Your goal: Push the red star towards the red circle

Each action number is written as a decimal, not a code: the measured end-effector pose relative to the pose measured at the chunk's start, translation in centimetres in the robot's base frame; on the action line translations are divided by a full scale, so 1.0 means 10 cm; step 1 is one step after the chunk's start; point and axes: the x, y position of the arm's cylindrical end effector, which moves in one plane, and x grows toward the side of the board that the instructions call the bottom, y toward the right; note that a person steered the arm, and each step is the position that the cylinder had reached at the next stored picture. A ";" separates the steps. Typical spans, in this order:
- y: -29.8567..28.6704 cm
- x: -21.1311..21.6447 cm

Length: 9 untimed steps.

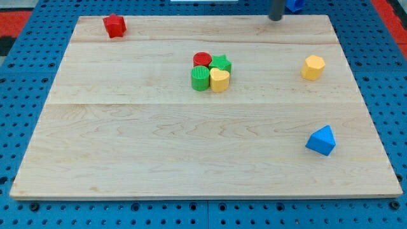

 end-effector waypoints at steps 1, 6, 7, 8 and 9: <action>-0.67 0.12; -4.32 0.31; -4.28 0.16; -3.84 -0.05; -3.67 -0.04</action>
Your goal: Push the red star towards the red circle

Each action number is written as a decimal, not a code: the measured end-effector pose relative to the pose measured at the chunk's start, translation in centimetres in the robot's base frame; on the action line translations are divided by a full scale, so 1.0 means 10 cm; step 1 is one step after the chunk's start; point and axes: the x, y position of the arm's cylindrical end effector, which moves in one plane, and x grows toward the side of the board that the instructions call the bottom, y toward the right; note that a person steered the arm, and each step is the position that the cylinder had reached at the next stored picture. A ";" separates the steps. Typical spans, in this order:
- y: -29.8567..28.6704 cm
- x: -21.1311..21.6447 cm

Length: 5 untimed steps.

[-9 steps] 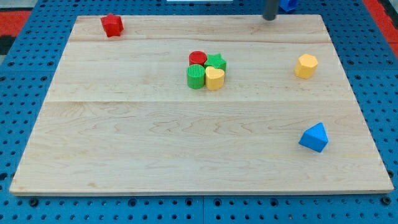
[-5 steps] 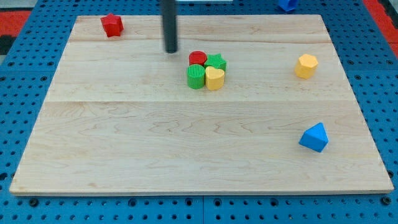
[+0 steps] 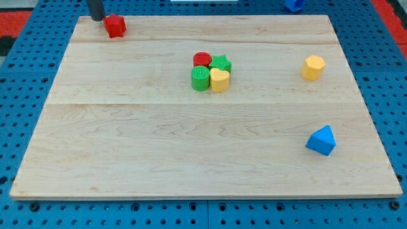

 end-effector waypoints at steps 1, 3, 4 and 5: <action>0.08 0.03; -0.07 0.18; -0.02 0.31; 0.20 0.41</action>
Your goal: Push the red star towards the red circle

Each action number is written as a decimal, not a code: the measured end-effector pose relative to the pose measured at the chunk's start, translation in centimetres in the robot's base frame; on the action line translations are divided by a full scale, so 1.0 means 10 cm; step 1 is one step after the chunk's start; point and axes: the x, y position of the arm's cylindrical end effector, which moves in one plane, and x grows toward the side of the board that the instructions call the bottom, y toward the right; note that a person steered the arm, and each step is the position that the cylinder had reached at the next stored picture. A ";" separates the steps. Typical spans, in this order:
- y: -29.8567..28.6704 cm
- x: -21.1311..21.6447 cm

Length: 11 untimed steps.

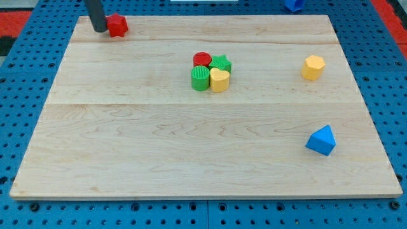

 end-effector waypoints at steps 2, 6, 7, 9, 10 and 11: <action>0.04 -0.42; 0.92 -0.18; 0.88 -0.13; 1.43 0.27; 1.56 0.36; 1.37 0.43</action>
